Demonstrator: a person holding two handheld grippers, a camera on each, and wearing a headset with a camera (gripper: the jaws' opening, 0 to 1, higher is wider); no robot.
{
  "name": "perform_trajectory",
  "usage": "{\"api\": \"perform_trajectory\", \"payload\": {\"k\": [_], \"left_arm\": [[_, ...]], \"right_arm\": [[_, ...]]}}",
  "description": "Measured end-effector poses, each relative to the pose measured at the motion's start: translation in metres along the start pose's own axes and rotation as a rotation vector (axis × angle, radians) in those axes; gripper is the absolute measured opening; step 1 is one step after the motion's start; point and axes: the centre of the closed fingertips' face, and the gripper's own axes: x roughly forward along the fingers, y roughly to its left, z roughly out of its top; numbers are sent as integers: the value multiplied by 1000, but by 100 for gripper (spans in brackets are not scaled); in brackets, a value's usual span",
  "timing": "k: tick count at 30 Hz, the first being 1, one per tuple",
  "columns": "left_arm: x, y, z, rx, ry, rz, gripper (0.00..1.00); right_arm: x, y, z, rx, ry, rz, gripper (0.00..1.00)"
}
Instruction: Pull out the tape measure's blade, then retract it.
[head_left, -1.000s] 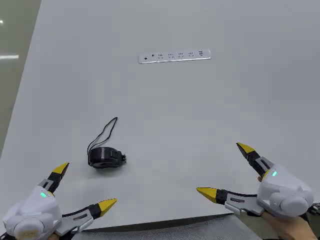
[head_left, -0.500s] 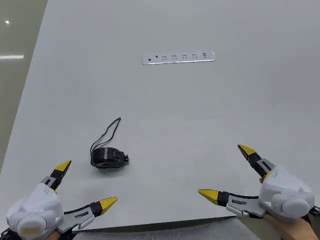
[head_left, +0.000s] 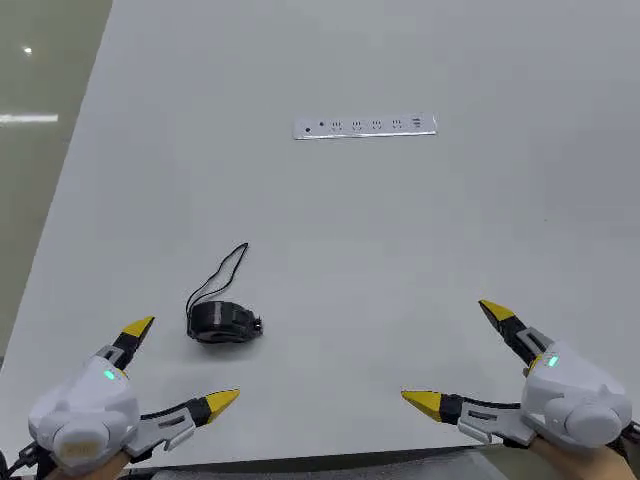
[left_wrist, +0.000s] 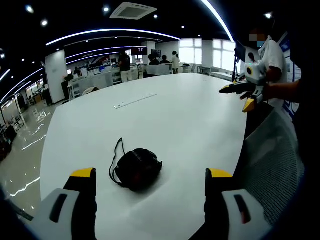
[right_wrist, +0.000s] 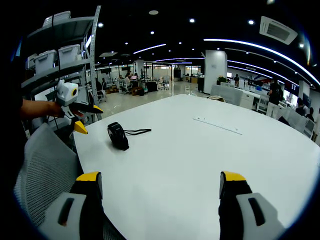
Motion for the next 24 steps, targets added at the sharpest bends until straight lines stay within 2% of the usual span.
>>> {"api": "perform_trajectory", "payload": {"k": [4, 11, 14, 16, 24], "left_arm": [[3, 4, 1, 5, 6, 16, 86], [11, 1, 0, 32, 22, -6, 85], [14, 3, 1, 35, 29, -7, 85], [16, 4, 2, 20, 38, -30, 83], [22, 22, 12, 54, 48, -39, 81]], "right_arm": [[1, -2, 0, -3, 2, 4, 99], [4, -3, -2, -18, 8, 21, 99], [6, -4, -4, -26, 11, 29, 99], [7, -4, -4, -27, 14, 34, 99], [14, -4, -3, -55, 14, 70, 97]]}}
